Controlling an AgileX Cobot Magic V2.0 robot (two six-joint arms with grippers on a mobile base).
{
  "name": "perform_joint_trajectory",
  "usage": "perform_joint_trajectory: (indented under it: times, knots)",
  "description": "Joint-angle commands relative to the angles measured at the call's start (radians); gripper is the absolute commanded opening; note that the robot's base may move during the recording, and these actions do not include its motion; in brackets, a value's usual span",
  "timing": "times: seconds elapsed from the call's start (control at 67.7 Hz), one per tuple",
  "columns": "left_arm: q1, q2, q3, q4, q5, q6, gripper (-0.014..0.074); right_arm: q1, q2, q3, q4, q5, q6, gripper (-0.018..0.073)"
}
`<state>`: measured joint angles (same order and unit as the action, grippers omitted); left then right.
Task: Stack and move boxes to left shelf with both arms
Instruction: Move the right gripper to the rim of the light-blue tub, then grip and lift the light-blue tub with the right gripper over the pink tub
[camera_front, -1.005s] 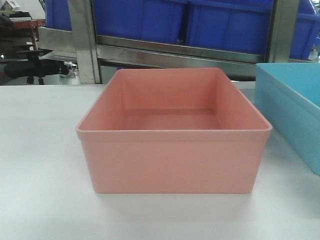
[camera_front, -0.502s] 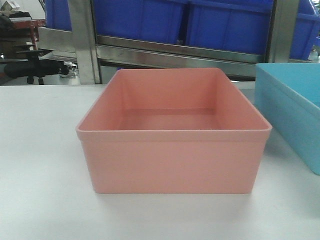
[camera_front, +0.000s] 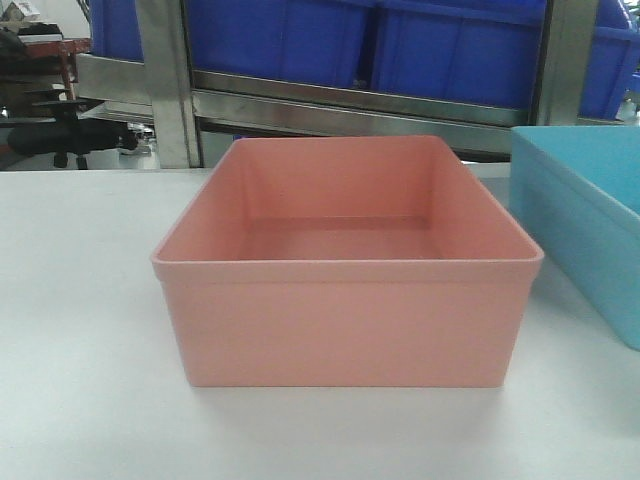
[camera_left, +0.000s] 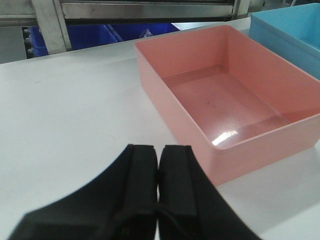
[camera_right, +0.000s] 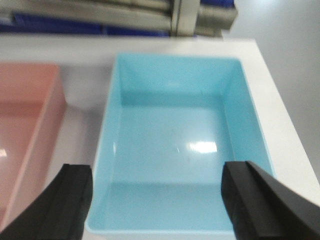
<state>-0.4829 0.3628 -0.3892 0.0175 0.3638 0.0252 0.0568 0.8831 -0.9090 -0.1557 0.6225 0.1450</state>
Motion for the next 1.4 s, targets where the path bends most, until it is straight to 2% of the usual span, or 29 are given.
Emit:
perform_joint_trajectory:
  times: [0.0, 0.089, 0.222, 0.325, 0.429, 0.547, 0.754, 1.005, 1.256, 1.389]
  knots:
    - [-0.009, 0.004, -0.027, 0.0, -0.088, -0.001, -0.0009, -0.006, 0.071, -0.114, -0.046, 0.046, -0.01, 0.0603]
    - [-0.009, 0.004, -0.027, 0.0, -0.089, -0.001, -0.0009, -0.027, 0.154, -0.21, -0.058, 0.174, -0.01, 0.0603]
    - [-0.009, 0.004, -0.027, 0.0, -0.091, -0.001, -0.0009, -0.161, 0.278, -0.351, -0.037, 0.347, -0.024, 0.0603]
    - [-0.009, 0.004, -0.027, 0.0, -0.102, -0.001, -0.0009, -0.29, 0.359, -0.42, 0.042, 0.406, -0.179, 0.0603]
    - [-0.009, 0.004, -0.027, 0.0, -0.126, -0.001, -0.0009, -0.397, 0.428, -0.455, 0.131, 0.396, -0.348, 0.0603]
    - [-0.009, 0.004, -0.027, 0.0, -0.162, -0.001, -0.0009, -0.456, 0.51, -0.456, 0.207, 0.321, -0.438, 0.0603]
    - [-0.009, 0.004, -0.027, 0.0, -0.213, -0.001, -0.0009, -0.464, 0.652, -0.456, 0.213, 0.199, -0.578, 0.0603]
    - [-0.009, 0.004, -0.027, 0.0, -0.213, -0.001, -0.0009, -0.464, 0.828, -0.456, 0.212, 0.041, -0.579, 0.0603]
    - [-0.009, 0.004, -0.027, 0.0, -0.213, -0.001, -0.0009, -0.464, 0.937, -0.456, 0.214, -0.02, -0.579, 0.0592]
    - [-0.009, 0.004, -0.027, 0.0, -0.213, -0.001, -0.0008, -0.464, 0.944, -0.457, 0.217, -0.042, -0.579, 0.0375]
